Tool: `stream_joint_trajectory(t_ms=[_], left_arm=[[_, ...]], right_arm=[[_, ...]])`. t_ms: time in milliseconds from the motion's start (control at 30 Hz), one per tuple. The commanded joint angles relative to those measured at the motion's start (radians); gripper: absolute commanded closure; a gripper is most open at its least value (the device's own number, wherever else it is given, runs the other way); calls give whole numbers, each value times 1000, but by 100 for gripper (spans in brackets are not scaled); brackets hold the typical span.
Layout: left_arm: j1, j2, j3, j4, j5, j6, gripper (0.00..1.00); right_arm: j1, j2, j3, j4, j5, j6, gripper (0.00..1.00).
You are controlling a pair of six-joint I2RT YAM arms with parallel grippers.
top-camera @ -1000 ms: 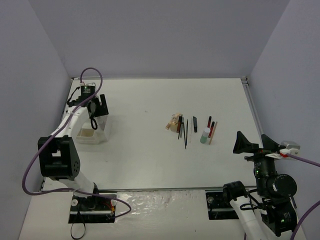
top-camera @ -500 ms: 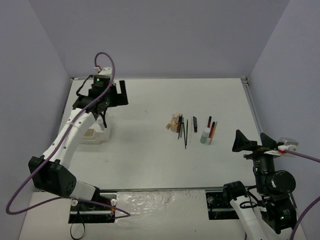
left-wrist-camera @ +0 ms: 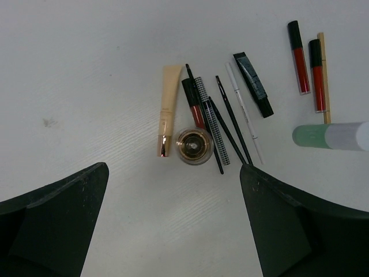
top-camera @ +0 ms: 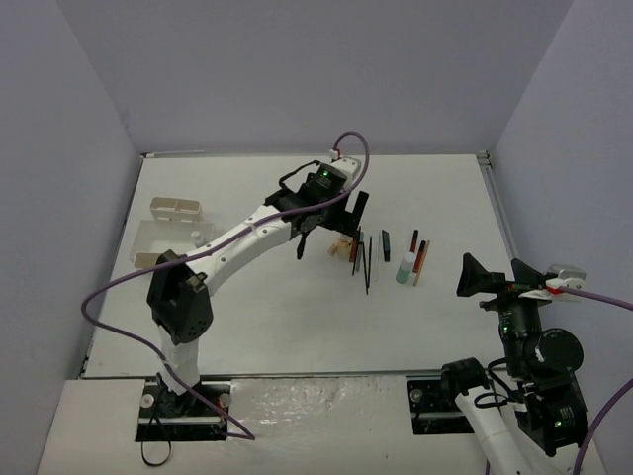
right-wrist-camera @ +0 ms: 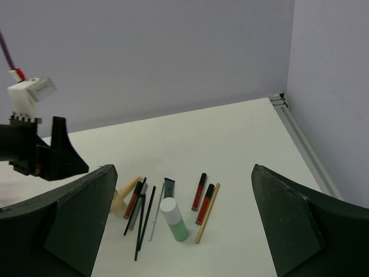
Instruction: Organize the makeup
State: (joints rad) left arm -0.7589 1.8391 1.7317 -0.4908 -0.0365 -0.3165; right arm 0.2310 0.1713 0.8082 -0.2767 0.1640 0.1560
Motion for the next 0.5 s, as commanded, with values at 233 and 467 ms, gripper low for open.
stream_joint_trajectory(t_ms=[233,467], left_arm=[[-43,220,234,-62,-65,28,3],[-44,283,257,-87,-76,-4,8]], right_arm=[[8,45,33,48,-25,3,0],[8,45,31,45,-23,2,0]])
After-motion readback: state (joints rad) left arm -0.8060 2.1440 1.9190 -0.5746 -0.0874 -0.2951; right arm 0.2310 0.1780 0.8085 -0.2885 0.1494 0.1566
